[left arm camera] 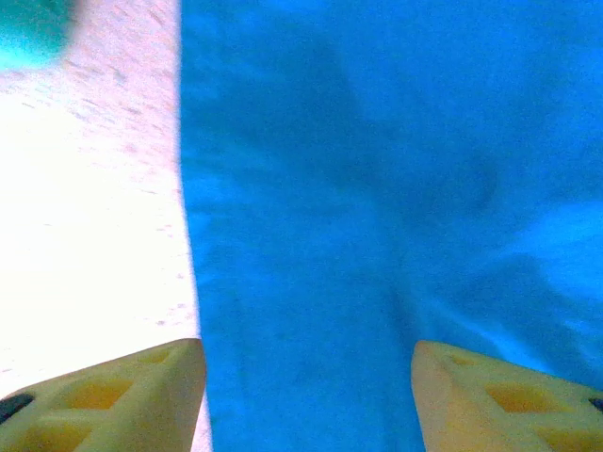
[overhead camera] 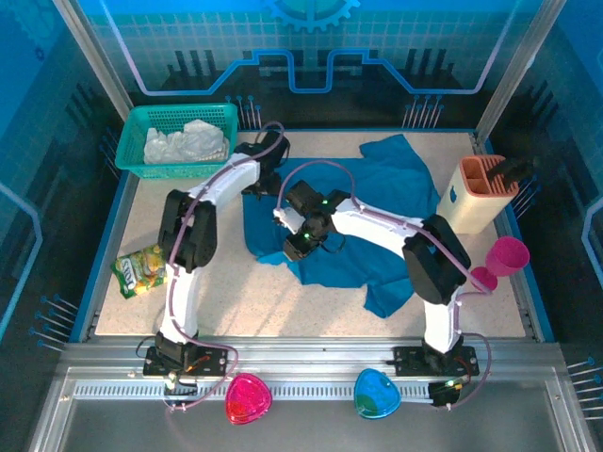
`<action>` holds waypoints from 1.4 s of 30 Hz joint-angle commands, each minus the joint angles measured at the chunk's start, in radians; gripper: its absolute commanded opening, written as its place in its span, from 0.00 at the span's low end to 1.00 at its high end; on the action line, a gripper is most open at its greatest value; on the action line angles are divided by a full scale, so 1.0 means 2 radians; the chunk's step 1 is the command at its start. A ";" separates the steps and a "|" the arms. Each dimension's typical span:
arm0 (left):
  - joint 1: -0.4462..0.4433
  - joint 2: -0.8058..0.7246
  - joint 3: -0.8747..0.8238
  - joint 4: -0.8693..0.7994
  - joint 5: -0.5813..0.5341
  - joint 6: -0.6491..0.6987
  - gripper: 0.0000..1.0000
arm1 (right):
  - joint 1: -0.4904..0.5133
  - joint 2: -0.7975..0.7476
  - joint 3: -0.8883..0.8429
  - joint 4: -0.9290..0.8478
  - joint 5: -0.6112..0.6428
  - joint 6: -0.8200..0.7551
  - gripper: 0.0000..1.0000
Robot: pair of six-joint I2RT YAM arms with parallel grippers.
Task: Fold and stack the t-shirts
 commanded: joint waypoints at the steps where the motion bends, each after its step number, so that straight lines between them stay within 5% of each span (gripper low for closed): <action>1: 0.004 -0.032 -0.009 -0.015 -0.014 0.003 0.61 | 0.010 -0.007 0.000 -0.001 -0.117 -0.048 0.23; 10: 0.004 -0.009 -0.024 -0.003 0.012 -0.003 0.61 | 0.049 0.039 0.034 -0.011 -0.090 -0.046 0.31; 16: 0.019 -0.028 -0.041 -0.017 -0.014 -0.021 0.61 | 0.105 0.051 0.079 -0.038 0.044 -0.103 0.46; 21: 0.069 -0.109 -0.107 -0.003 0.007 -0.052 0.60 | 0.144 0.078 0.115 -0.057 0.162 -0.178 0.47; 27: 0.109 -0.192 -0.174 0.002 0.037 -0.063 0.61 | 0.154 0.152 0.187 -0.096 0.232 -0.245 0.48; 38: 0.123 -0.225 -0.231 0.026 0.068 -0.068 0.60 | 0.157 0.235 0.261 -0.099 0.284 -0.277 0.47; 42: 0.123 -0.220 -0.230 0.031 0.075 -0.067 0.60 | 0.157 0.250 0.263 -0.098 0.295 -0.277 0.38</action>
